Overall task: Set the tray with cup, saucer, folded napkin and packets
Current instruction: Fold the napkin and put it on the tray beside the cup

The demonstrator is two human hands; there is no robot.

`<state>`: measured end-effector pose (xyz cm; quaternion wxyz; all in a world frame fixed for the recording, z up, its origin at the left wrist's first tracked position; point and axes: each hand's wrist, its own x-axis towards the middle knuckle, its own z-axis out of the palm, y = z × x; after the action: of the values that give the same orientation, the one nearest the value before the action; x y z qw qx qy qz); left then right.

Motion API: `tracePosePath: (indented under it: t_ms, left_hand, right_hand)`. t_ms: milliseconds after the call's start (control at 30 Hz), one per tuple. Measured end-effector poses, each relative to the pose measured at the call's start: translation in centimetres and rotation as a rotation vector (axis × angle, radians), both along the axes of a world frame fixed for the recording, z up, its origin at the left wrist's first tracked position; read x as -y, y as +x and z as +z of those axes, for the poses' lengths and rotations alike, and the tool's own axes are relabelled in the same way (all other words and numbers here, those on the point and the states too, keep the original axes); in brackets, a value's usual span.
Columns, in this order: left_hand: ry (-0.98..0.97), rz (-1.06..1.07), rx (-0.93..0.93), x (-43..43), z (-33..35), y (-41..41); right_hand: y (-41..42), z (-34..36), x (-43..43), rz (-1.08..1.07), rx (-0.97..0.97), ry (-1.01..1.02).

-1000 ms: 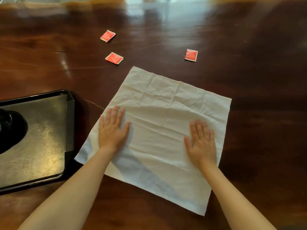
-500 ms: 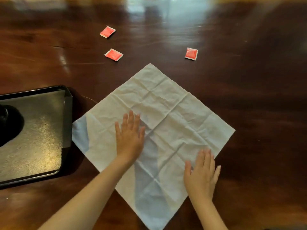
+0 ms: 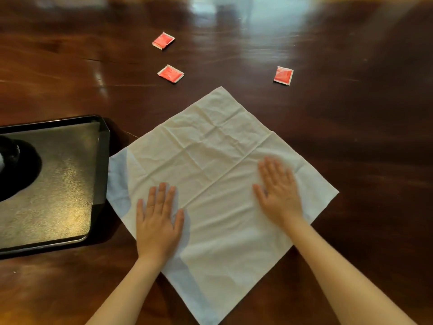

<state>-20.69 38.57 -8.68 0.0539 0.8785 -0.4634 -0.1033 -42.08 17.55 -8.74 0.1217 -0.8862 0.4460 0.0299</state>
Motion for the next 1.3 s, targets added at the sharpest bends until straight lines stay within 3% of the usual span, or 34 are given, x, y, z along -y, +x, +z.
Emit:
tracePosePath:
  t_ms: [67, 267, 533, 600, 667, 833, 933, 1033, 1300]
  left_hand:
    - [0.01, 0.014, -0.004, -0.8, 0.1, 0.5]
    - [0.019, -0.027, -0.033, -0.3, 0.5, 1.3]
    - [0.034, -0.303, -0.073, 5.9, 1.5, 5.0]
    - [-0.027, -0.352, -0.062, 5.9, 2.0, 4.7]
    - [-0.095, -0.387, -0.049, 4.8, 2.2, 4.3]
    - [-0.319, -0.277, -0.094, 3.1, 2.3, 4.6]
    - [-0.339, -0.342, -0.048, 3.4, 2.8, 5.3]
    - [-0.234, -0.431, 0.042, 3.4, 3.4, 6.4]
    - [-0.001, -0.542, 0.185, 1.9, 5.0, 7.4]
  right_hand:
    - [-2.4, -0.1, 2.2, -0.127, -0.028, -0.016]
    - [-4.9, 0.3, 3.4, -0.232, -0.043, -0.016]
    - [-5.5, 1.4, -4.8, -0.626, 0.04, -0.001]
    - [-4.4, 2.1, -5.3, -0.544, 0.138, -0.008]
    - [-3.0, 2.9, -3.5, -0.322, 0.234, -0.05]
    - [-1.2, 4.3, 4.8, 0.056, 0.157, -0.089]
    - [-1.6, 4.5, 6.6, 0.097, 0.133, -0.15]
    - [-2.2, 4.7, 7.3, 0.114, 0.145, -0.146]
    - [-2.9, 9.0, 7.9, -0.016, 0.375, -0.002]
